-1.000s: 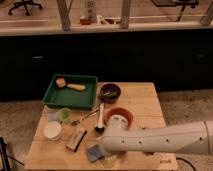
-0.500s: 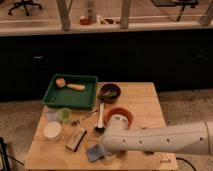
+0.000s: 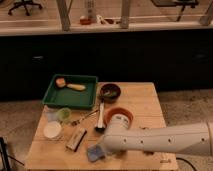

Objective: Place sponge in tray

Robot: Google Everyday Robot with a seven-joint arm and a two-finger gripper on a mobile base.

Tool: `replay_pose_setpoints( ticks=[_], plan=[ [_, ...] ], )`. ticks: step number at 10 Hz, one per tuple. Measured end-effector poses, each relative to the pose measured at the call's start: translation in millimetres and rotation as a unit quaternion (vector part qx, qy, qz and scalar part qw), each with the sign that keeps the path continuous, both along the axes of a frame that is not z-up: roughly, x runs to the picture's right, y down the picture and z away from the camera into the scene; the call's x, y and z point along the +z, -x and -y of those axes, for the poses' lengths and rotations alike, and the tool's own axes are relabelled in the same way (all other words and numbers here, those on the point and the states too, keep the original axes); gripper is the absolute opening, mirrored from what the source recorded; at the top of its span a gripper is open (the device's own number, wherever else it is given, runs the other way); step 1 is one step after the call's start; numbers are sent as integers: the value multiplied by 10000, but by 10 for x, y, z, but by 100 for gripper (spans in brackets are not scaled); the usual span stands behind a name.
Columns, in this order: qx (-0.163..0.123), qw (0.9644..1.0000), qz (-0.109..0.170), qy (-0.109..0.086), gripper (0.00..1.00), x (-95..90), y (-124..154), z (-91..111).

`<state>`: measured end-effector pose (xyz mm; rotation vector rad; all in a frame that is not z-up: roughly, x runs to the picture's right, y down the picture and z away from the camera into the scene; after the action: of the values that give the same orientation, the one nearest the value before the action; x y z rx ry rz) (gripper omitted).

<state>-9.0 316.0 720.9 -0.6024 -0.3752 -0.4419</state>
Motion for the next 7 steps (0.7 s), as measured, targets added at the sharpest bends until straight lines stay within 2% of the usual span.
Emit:
replay_pose_setpoints(
  ticks=[1,3,5,7],
  plan=[
    [-96,9999,74,27,80,21,122,35],
    [-220,9996,169,74,80,62,293,89],
    [-325,9992,152,177,80,150,314,86],
    [-318,9993,83,202,80,238,266,45]
  ],
)
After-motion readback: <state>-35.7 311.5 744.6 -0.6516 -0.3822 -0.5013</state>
